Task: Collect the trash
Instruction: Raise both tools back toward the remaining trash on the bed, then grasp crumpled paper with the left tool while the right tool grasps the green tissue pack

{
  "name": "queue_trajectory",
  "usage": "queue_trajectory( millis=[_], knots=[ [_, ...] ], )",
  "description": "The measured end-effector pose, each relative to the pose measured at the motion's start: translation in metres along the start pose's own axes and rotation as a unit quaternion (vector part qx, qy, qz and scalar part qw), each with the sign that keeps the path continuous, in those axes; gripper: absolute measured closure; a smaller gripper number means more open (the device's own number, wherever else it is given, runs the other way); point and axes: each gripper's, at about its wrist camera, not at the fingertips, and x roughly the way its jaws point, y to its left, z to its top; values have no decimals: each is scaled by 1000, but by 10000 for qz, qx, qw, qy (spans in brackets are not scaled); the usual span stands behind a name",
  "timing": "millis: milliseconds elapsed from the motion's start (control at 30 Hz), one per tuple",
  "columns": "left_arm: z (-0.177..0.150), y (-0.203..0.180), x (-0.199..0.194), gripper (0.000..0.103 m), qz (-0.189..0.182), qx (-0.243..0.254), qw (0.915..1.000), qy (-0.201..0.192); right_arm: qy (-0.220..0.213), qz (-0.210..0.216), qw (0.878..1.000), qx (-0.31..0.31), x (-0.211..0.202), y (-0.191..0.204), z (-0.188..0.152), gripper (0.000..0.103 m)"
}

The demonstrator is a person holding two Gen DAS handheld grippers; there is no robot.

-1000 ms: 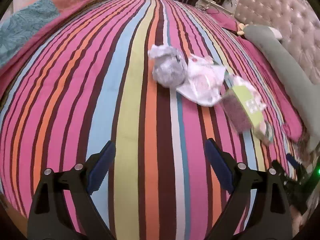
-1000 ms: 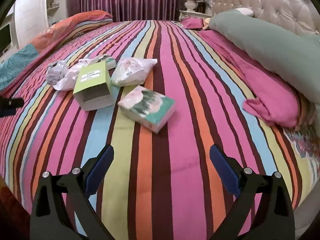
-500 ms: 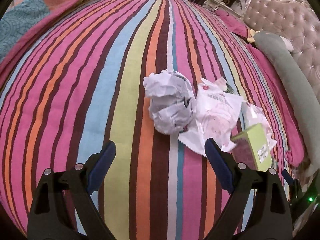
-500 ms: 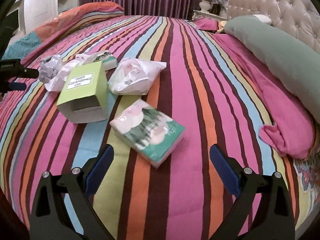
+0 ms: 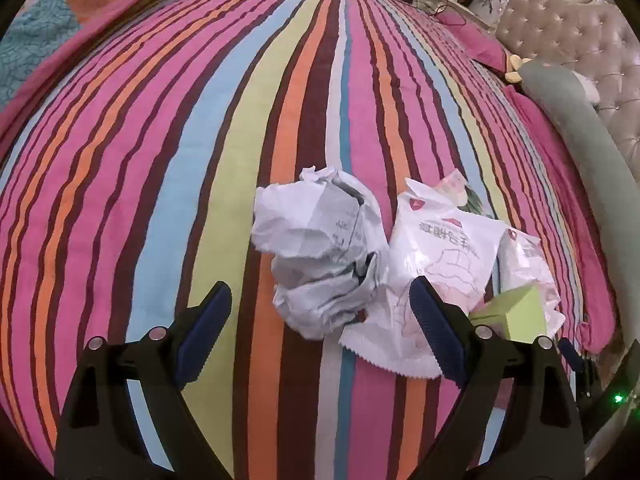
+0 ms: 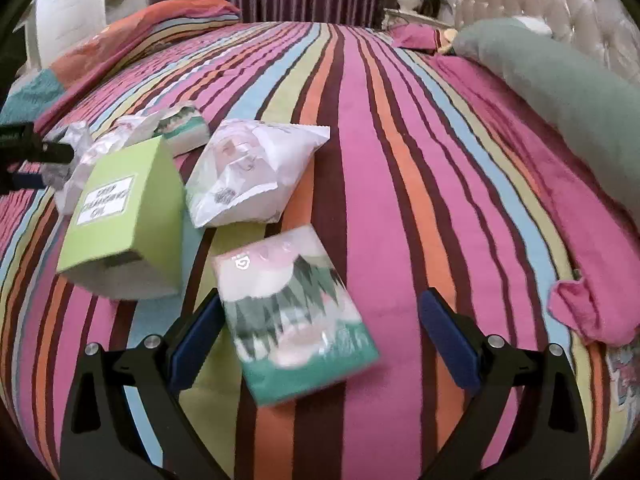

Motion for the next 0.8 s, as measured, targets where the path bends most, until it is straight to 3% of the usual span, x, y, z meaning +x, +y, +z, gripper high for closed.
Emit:
queue_trajectory(
  millis=[300, 433, 500, 567, 800],
  knots=[
    [11, 1, 19, 15, 253, -103, 9996, 24, 110, 60, 9994, 316, 6, -3, 2, 14],
    [15, 8, 21, 16, 147, -316, 9994, -39, 72, 64, 9991, 423, 0, -3, -3, 29],
    [15, 10, 23, 39, 11, -366, 9993, -4, 43, 68, 9990, 429, -3, -1, -5, 41],
    [14, 13, 23, 43, -47, -371, 9993, -47, 15, 50, 9991, 428, -7, 0, -8, 51],
    [7, 21, 8, 46, -132, -423, 9989, -169, -10, 178, 9966, 804, -18, -6, -16, 52]
  ],
)
